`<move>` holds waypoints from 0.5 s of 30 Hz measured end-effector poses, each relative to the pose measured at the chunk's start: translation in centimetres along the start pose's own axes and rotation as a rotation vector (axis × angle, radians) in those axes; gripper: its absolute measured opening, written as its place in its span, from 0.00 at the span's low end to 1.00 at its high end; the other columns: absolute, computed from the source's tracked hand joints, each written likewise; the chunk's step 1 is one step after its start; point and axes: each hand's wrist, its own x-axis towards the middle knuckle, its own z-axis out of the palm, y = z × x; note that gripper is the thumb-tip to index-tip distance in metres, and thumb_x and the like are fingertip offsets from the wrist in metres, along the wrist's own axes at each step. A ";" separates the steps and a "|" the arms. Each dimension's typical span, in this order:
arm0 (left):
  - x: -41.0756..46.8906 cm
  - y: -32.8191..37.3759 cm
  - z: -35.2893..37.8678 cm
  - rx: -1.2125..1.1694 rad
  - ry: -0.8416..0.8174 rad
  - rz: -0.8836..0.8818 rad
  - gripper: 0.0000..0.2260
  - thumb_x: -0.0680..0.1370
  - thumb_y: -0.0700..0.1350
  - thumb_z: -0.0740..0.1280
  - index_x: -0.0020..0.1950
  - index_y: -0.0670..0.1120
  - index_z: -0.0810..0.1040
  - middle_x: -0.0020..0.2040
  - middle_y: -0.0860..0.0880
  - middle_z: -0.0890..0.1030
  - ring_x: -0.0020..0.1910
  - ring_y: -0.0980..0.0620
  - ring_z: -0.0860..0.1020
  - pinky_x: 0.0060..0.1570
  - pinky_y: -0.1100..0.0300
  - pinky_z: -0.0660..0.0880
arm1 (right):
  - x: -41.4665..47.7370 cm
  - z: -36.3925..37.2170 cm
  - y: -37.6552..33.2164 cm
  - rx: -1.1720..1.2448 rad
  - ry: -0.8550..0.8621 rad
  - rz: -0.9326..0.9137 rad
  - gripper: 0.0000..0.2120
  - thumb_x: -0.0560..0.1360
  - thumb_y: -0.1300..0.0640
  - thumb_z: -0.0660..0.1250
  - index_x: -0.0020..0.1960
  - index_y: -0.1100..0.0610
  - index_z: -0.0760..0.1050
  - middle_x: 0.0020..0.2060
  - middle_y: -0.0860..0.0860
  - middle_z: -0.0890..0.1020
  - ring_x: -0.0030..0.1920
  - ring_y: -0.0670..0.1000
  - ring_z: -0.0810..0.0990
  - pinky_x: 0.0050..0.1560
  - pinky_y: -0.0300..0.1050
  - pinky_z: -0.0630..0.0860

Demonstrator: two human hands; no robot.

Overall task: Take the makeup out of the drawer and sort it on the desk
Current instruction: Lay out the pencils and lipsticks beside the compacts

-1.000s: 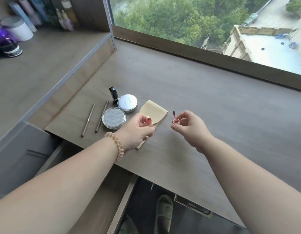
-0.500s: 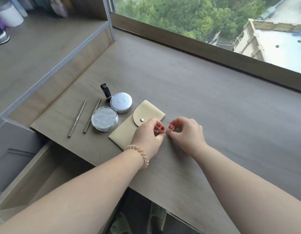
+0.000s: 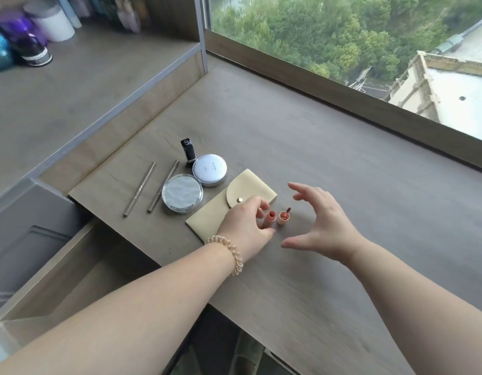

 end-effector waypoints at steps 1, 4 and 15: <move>-0.2 0.1 -0.4 -0.001 -0.008 0.007 0.17 0.69 0.48 0.73 0.56 0.52 0.74 0.49 0.54 0.77 0.44 0.56 0.77 0.46 0.64 0.72 | 0.1 -0.6 -0.6 -0.002 0.008 -0.048 0.48 0.50 0.38 0.76 0.68 0.37 0.62 0.54 0.40 0.72 0.60 0.44 0.68 0.65 0.51 0.65; -0.7 0.3 -2.4 -0.055 -0.025 0.014 0.18 0.69 0.50 0.73 0.57 0.53 0.73 0.50 0.55 0.77 0.43 0.56 0.79 0.48 0.61 0.76 | 1.2 -1.9 -3.3 0.056 0.099 -0.170 0.38 0.57 0.36 0.73 0.65 0.42 0.68 0.51 0.43 0.75 0.58 0.45 0.72 0.62 0.43 0.65; -1.5 -5.9 -11.9 -0.198 0.256 -0.116 0.06 0.72 0.45 0.70 0.47 0.51 0.77 0.39 0.54 0.79 0.32 0.56 0.74 0.36 0.62 0.73 | 11.4 6.1 -14.2 -0.050 0.097 -0.064 0.19 0.72 0.53 0.66 0.63 0.50 0.73 0.56 0.49 0.78 0.57 0.49 0.76 0.60 0.48 0.71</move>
